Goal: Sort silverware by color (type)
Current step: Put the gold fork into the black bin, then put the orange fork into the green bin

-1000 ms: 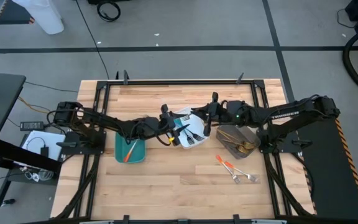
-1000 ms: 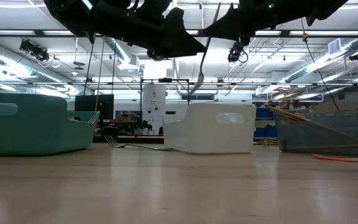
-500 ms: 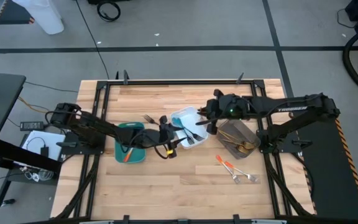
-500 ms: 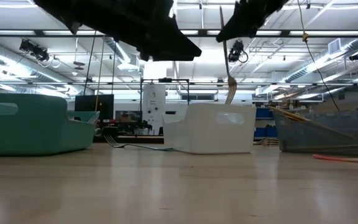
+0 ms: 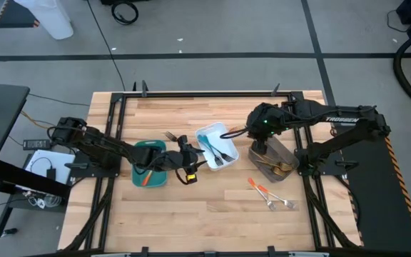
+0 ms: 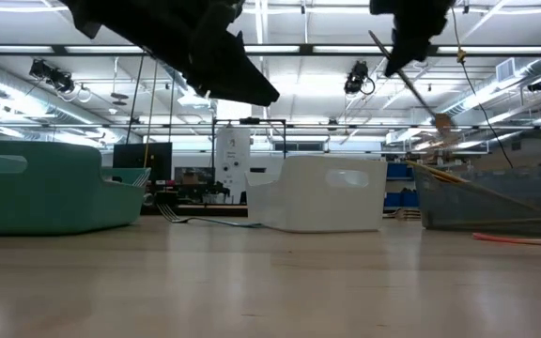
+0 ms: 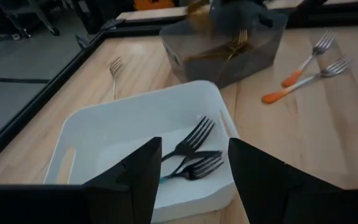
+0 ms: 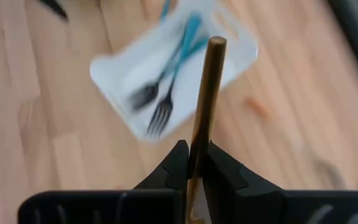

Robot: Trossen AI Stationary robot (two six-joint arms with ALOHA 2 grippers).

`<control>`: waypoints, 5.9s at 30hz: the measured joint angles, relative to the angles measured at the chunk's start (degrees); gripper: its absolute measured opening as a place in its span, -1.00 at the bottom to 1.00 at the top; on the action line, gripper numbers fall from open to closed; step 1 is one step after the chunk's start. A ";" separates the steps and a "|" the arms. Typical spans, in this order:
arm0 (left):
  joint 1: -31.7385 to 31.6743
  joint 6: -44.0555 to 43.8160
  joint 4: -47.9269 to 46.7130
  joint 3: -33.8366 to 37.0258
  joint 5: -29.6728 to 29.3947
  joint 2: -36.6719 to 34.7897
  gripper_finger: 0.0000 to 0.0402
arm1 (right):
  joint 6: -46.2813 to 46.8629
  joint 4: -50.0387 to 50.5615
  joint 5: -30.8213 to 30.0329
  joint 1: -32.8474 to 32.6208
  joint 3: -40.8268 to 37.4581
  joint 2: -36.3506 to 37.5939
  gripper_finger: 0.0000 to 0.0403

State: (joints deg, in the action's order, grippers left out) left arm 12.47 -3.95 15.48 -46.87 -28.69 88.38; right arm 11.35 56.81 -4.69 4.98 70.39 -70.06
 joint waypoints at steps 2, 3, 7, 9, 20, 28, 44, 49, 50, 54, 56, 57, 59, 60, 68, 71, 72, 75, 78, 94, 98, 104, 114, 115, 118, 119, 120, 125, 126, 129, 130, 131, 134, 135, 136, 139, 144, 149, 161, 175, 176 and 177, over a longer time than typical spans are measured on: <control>-0.03 -0.16 -0.45 0.00 0.00 0.00 -0.03 | 1.69 3.13 1.41 0.07 0.00 0.00 -0.81; -0.02 -0.34 -0.45 0.00 0.00 -0.07 -0.03 | 2.43 4.37 2.05 0.05 0.00 0.00 -0.81; 0.02 -3.13 -2.39 -0.04 0.46 -1.66 -0.03 | 4.72 9.46 3.86 0.03 0.00 -0.11 -0.81; 0.02 -4.47 -4.14 -0.04 0.45 -2.52 -0.03 | 5.55 11.59 3.93 0.03 -0.17 -0.13 -0.81; 0.04 -6.73 -9.99 0.00 0.50 -3.76 -0.03 | 7.13 13.07 7.77 0.03 -8.45 -0.15 -0.81; 0.04 -7.03 -10.19 0.00 0.52 -3.76 -0.03 | 3.68 12.14 7.21 0.03 -13.96 -0.17 -0.81; -0.04 -8.98 -10.21 0.00 4.59 -3.76 -0.03 | 3.11 6.01 4.99 2.64 -20.15 -0.17 -0.33; 0.78 -9.36 -11.17 -0.07 6.04 -4.53 -0.03 | 4.96 7.45 7.50 3.05 -16.92 -0.17 -0.19; 1.07 -9.40 -11.91 -0.04 6.12 -4.68 -0.03 | 4.96 7.25 7.32 2.71 -16.65 -0.15 -0.18; 2.04 -10.61 -13.05 -0.07 6.12 -5.27 -0.03 | 3.18 4.52 3.45 1.83 -16.61 -0.15 -0.18; 2.50 -11.63 -14.70 0.00 6.12 -5.25 -0.03 | 2.47 3.59 1.13 1.76 -16.61 -0.15 -0.19; 2.69 -12.01 -15.26 0.00 6.12 -5.25 -0.03 | 1.96 2.94 0.33 1.78 -16.61 -0.15 -0.19; 3.13 -12.73 -17.62 -0.02 6.10 -5.25 -0.03 | 0.75 0.74 -1.97 1.88 -16.61 -0.15 -0.19; 3.21 -13.49 -19.25 0.00 6.10 -5.25 -0.03 | -0.15 -0.81 -2.67 2.07 -16.61 -0.15 -0.19; 3.19 -17.99 -25.73 0.00 6.59 -5.62 -0.03 | -5.90 -10.50 -0.35 6.22 -16.61 -0.15 -0.25; 3.23 -17.97 -27.11 0.00 6.75 -5.62 -0.03 | -7.61 -12.81 -0.30 8.28 -16.61 -0.15 -0.28; 3.23 -17.95 -27.44 0.00 6.75 -5.62 -0.03 | -8.14 -13.44 -0.24 8.96 -16.61 -0.15 -0.28; 3.19 -17.94 -27.69 0.00 6.73 -5.62 -0.03 | -8.81 -15.45 0.25 10.70 -16.57 -1.19 -0.28; 3.19 -17.63 -27.81 0.00 6.73 -5.62 -0.03 | -10.03 -16.85 1.07 12.13 -16.57 -4.24 -0.28; 3.13 -16.74 -27.57 0.00 5.94 -5.62 -0.03 | -20.64 -19.09 4.75 22.27 -8.98 -21.69 -0.28; 3.11 -16.38 -27.52 0.00 5.86 -5.62 -0.03 | -25.96 -18.46 6.02 24.71 -8.21 -23.65 -0.28; 3.08 -15.50 -27.42 0.00 5.72 -5.62 -0.03 | -32.57 -16.06 7.39 28.15 -8.17 -26.26 -0.28; 3.08 -14.21 -27.38 0.00 2.09 -5.49 -0.03 | -38.36 -16.62 1.10 29.70 -8.17 -33.18 -0.28; 3.08 -14.21 -27.38 0.00 2.10 -5.49 -0.03 | -38.49 -16.38 0.84 29.67 -8.17 -33.57 -0.28; 3.08 -14.09 -27.36 0.00 2.10 -5.49 -0.03 | -38.83 -16.28 -0.13 29.84 -8.13 -33.86 -0.31; 3.10 -13.80 -27.38 0.00 2.10 -5.49 -0.03 | -38.98 -16.29 0.03 29.96 -8.13 -33.86 -0.33; 3.08 -13.58 -27.38 0.00 2.10 -5.49 -0.03 | -39.01 -16.32 0.11 29.98 -8.13 -33.81 -0.36; 3.08 -13.45 -27.36 0.00 2.12 -5.49 -0.03 | -39.99 -16.10 -0.39 30.13 -8.17 -33.63 -0.63; 3.08 -13.44 -27.36 0.00 2.11 -5.49 -0.03 | -40.27 -16.00 -0.40 30.12 -8.17 -33.70 -0.71; 3.08 -13.64 -27.36 0.00 2.12 -5.46 -0.03 | -40.49 -15.52 -0.38 30.04 -8.17 -33.79 -0.92; 3.08 -13.70 -27.36 0.00 2.14 -5.46 -0.03 | -40.48 -15.66 -0.37 30.04 -8.17 -33.79 -0.94; 3.08 -13.81 -27.36 0.00 2.13 -5.46 -0.03 | -40.15 -15.69 -0.38 30.04 -8.17 -33.78 -0.95; 3.08 -14.61 -27.35 0.00 2.14 -5.46 -0.03 | -39.69 -15.12 -1.68 30.02 -8.17 -33.78 -0.93; 3.08 -14.85 -27.34 0.00 2.14 -5.46 -0.03 | -39.78 -14.62 -2.48 29.95 -8.17 -33.77 -0.93; 3.08 -14.91 -27.33 0.00 2.14 -5.46 -0.03 | -39.82 -14.19 -3.05 29.93 -8.19 -33.66 -0.94; 3.08 -14.95 -27.32 0.00 2.16 -5.46 -0.03 | -39.58 -13.72 -3.41 29.91 -8.22 -32.71 -0.97; 3.08 -14.93 -27.25 0.00 1.25 -5.46 -0.03 | -37.31 -13.85 -7.79 28.85 -8.22 -31.04 -0.96; 3.08 -14.93 -27.28 0.00 -0.20 -5.44 -0.03 | -34.98 -14.60 -13.78 26.66 -8.24 -28.36 -0.96; 3.08 -16.48 -26.06 0.00 -2.16 -5.44 -0.03 | -35.96 -18.95 -16.59 18.10 -8.24 -18.56 -0.96; 3.08 -14.93 -22.35 -0.02 -4.48 -5.44 0.06 | -34.02 -19.26 -21.45 5.21 -8.24 -17.07 -0.96; 3.08 -14.93 -22.10 -0.02 -4.48 -5.44 0.08 | -33.35 -18.90 -21.94 4.56 -8.24 -17.07 -0.96; 3.08 -14.91 -21.53 -0.02 -4.50 -5.44 0.10 | -32.30 -18.28 -22.43 3.89 -8.24 -17.07 -0.96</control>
State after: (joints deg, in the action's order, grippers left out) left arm 15.55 -18.86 -6.05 -46.89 -33.19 82.94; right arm -20.95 38.53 -27.13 8.88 62.15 -87.13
